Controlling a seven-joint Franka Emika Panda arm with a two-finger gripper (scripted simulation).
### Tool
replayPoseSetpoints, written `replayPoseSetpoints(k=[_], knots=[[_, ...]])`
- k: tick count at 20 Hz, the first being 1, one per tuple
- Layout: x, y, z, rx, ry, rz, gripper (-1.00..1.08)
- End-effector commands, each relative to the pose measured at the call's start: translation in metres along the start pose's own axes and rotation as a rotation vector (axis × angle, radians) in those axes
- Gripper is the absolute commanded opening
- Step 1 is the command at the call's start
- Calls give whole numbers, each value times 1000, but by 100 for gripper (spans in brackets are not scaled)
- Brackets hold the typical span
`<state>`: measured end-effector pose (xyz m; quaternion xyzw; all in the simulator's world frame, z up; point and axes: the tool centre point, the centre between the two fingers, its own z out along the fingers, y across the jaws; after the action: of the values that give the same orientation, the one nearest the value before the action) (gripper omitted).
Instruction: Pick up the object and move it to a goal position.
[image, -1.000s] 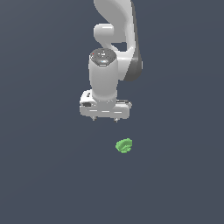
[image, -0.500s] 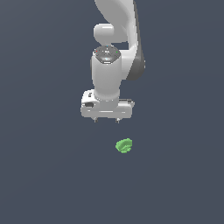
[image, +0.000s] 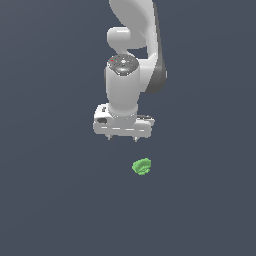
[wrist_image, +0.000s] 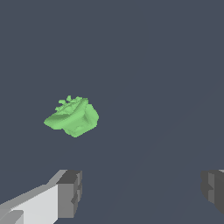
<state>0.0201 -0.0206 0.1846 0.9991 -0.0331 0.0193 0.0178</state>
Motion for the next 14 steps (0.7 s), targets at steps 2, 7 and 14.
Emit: replayPoseSetpoints(k=[2, 7, 14], knots=[[2, -3, 3, 2, -2, 44, 100], [7, -10, 10, 7, -6, 135, 100], [16, -24, 23, 13, -15, 305, 100]])
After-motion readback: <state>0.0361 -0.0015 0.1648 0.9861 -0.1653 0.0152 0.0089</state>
